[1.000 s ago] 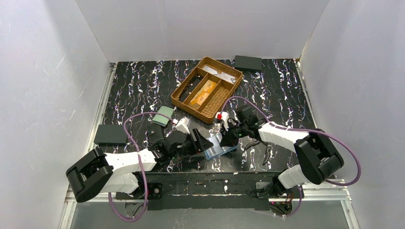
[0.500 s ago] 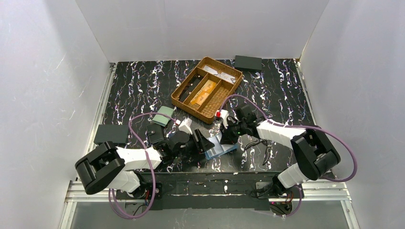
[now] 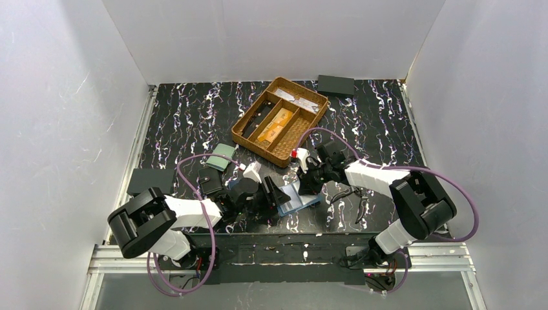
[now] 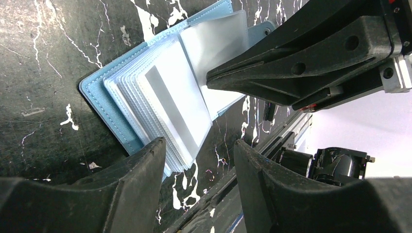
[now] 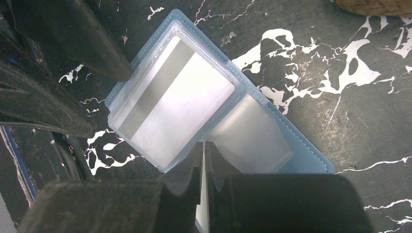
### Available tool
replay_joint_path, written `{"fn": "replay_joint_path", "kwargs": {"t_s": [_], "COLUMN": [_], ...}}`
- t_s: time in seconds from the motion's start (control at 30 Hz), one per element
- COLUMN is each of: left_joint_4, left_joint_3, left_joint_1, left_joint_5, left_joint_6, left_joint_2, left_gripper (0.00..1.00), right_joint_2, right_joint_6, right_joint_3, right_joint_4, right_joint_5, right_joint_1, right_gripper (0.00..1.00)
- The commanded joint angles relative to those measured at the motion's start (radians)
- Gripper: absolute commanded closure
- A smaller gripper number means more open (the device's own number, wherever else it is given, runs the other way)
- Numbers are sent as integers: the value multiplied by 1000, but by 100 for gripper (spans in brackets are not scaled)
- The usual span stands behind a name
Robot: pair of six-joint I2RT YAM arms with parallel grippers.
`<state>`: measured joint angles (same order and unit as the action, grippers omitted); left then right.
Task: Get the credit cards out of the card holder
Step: Remove the credit card from the card holder.
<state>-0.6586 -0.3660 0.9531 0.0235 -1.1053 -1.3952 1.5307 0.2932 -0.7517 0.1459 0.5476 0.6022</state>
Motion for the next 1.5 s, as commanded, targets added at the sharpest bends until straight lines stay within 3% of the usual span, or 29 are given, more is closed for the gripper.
{"fn": "replay_joint_path", "kwargs": {"t_s": [0.0, 0.63, 0.93, 1.47], "left_joint_4": [-22, -58, -59, -119], "left_joint_3": [-16, -29, -29, -33], "left_joint_1": [6, 6, 6, 3], "left_joint_5": [4, -15, -15, -8], "left_joint_6": [3, -5, -115, -190], "left_joint_2": [-8, -50, -93, -92], "left_gripper": [49, 53, 63, 65], "right_joint_2": [12, 31, 33, 7], "right_joint_6": [-1, 1, 1, 50], "right_joint_3": [-44, -58, -60, -69], "right_joint_4": [15, 33, 34, 71], "right_joint_5": [-8, -2, -1, 29], "right_joint_1": [-4, -4, -4, -5], "right_gripper": [87, 88, 88, 86]}}
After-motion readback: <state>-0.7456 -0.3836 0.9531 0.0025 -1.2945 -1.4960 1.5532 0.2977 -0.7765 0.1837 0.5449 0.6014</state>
